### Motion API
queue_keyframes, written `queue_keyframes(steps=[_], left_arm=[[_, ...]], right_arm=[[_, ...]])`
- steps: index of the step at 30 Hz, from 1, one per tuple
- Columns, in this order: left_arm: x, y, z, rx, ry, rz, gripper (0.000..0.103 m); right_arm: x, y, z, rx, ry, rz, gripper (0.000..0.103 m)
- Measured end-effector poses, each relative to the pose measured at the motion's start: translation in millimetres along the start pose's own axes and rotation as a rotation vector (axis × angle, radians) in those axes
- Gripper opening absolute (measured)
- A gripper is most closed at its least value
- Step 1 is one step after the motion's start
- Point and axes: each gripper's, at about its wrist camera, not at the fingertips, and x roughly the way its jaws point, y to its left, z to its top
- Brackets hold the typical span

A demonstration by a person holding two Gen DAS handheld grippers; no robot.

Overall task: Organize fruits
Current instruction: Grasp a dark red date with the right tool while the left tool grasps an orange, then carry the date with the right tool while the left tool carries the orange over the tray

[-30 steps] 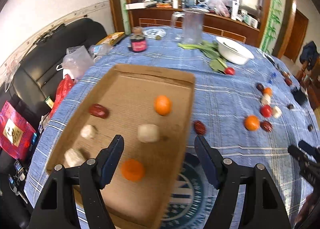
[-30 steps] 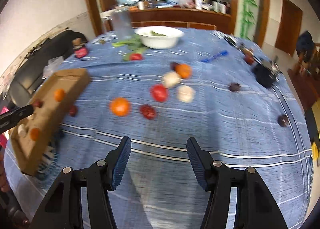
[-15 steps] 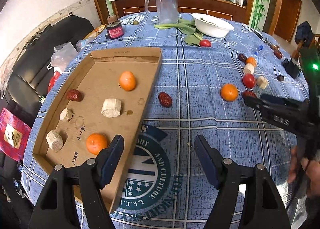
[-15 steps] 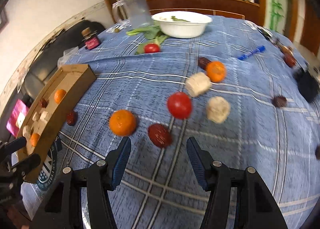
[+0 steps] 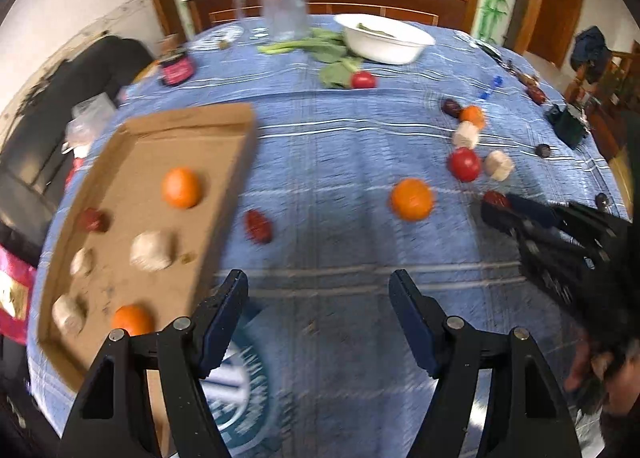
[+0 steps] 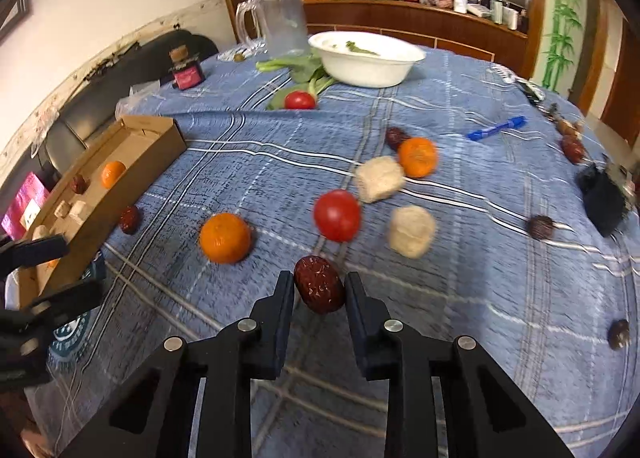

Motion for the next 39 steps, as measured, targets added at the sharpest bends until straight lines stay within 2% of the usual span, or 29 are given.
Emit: queue_keyframes(steps=[7,12,13,15,17,26,39], left_arm=[[42.5,-37.9,35.0,0.006,0.05,-0.081,0.072],[56.9,-56.5,47.5,0.013,0.01,-0.051,0.071],[60.5,-58.8,47.9,0.01,0.007,-0.052,0.068],[67.9,-60.2,46.8,0.005,0.025,-0.067,0.037],[67.2,-62.2,44.3,0.022,-0.002,-0.069,0.03],[44.6,-41.8,29.7,-0.013,0.013,-0.189,0.03],[-10.7,-18.1,-8.3,0.017,-0.036,-0.207,0.03]], right_arm=[[-31.5,-24.9,-26.3,0.033,-0.019,-0.049,0.028],[-36.7,-36.8,-38.1,0.063,-0.007,-0.057,0.028],[-37.5,-37.9,-39.6,0.065,-0.006,-0.059,0.028],[-39.2,-38.5,-41.0,0.069,-0.008,-0.059,0.028],[-40.7,-38.7,-41.1,0.072,-0.013,-0.064,0.028],[-49.4,-33.7,-40.2,0.098,-0.044,-0.073,0.028],[-70.0,-14.7,-48.0,0.139,-0.067,-0.111,0.028]])
